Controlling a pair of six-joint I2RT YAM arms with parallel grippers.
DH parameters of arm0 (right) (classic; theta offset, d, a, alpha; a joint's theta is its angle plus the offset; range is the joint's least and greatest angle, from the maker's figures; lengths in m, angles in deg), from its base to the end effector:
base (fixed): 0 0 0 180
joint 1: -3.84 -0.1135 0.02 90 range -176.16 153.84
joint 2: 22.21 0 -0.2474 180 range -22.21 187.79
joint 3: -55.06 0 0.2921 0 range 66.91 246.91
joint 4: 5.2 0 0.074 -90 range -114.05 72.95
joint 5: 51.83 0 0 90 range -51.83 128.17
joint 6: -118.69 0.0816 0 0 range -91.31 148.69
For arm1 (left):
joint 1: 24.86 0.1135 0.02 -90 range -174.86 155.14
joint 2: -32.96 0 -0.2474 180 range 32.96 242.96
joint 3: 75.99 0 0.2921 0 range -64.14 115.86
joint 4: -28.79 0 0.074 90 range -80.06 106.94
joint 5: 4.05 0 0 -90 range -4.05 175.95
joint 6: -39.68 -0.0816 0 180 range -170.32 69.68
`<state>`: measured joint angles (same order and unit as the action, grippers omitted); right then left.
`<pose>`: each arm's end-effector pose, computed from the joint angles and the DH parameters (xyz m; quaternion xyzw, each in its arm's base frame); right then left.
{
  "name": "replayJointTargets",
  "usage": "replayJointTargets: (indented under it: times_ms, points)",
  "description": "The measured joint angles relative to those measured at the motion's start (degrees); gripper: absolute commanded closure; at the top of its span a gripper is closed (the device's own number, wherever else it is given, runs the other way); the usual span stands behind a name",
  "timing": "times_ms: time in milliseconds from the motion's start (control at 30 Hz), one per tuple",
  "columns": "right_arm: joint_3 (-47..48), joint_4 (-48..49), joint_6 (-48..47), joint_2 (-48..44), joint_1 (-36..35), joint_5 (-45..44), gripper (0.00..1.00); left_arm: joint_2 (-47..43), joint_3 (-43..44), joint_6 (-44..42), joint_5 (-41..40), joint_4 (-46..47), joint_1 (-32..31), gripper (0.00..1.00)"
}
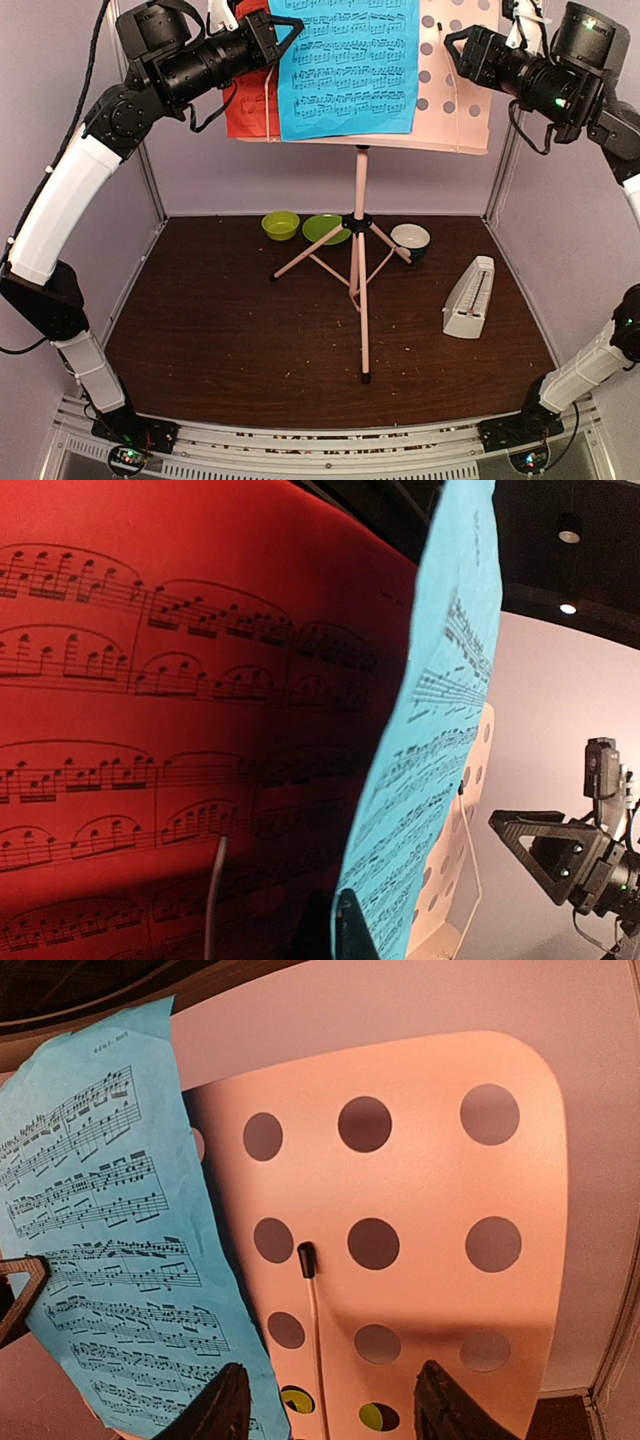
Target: Set up the instrument practice props
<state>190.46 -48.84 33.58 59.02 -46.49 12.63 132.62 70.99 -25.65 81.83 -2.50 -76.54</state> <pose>0.2176 0.2072 0.6218 -0.0840 0.6407 0.2224 0.7301 0.2581 -0.3172 0.6150 0.1125 0.5913 -0.4764 0.6409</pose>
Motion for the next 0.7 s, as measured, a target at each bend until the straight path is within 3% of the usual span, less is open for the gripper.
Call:
replayJointTargets:
  times_ms: [167,500,700]
  points:
    - [-0.28,-1.11,1.07,2.38,0.92,0.74,0.51,0.0,0.0,0.13,-0.52,-0.02,0.0,1.0]
    - [-1.36,-0.24,1.2,2.99,1.57,1.97,0.92,0.0,0.0,0.11,-1.53,-0.11,0.0,1.0]
    - [-8.92,5.07,-0.79,-0.92,1.68,3.3,1.0,0.0,0.0,0.11,-1.81,-0.09,0.0,1.0]
